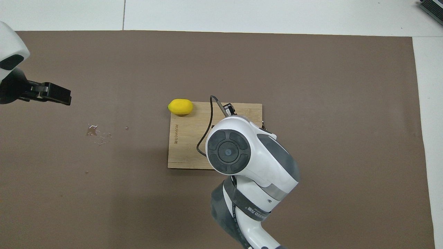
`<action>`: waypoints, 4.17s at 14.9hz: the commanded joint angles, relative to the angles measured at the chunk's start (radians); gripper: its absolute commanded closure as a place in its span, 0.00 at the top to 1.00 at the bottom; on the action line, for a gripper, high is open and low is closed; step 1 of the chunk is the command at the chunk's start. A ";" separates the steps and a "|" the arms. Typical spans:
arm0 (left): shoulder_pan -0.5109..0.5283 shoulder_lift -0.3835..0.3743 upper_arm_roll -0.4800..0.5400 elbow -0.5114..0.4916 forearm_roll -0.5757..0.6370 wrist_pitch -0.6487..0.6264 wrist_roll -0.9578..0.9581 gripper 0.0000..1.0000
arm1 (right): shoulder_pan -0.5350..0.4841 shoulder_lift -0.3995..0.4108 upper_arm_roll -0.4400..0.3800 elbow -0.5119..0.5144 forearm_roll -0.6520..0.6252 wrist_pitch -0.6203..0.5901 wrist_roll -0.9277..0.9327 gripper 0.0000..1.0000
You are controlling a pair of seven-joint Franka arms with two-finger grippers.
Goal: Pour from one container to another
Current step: 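Tilt the clear glass with the right gripper to pour into the cup, then tilt the clear glass upright and lift it away from the cup, then carry the clear glass back and lower it onto the table, then open the right gripper to release the clear glass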
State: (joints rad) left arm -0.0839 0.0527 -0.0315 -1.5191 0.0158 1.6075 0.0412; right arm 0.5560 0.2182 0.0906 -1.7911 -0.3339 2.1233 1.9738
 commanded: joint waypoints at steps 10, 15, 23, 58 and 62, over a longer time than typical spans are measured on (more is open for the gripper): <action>0.007 -0.037 -0.002 -0.053 -0.022 0.020 -0.024 1.00 | -0.120 0.020 0.000 0.015 0.399 0.010 -0.067 0.00; 0.006 -0.039 -0.002 -0.058 -0.022 0.009 -0.021 1.00 | -0.238 0.018 0.000 -0.030 0.640 0.015 -0.237 0.00; 0.006 -0.037 -0.001 -0.058 -0.022 0.009 -0.015 1.00 | -0.491 0.017 0.000 -0.167 1.030 0.090 -0.557 0.00; 0.006 -0.037 -0.001 -0.058 -0.022 0.009 -0.015 1.00 | -0.748 -0.089 -0.006 -0.306 0.661 -0.003 -1.320 1.00; 0.006 -0.037 -0.001 -0.058 -0.022 0.009 -0.015 1.00 | -0.679 -0.121 -0.002 -0.291 0.457 -0.002 -1.490 1.00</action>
State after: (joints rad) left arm -0.0839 0.0479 -0.0315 -1.5394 0.0060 1.6083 0.0288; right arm -0.1365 0.1285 0.0839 -2.0870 0.2169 2.1211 0.5695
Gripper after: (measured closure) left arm 0.000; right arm 0.000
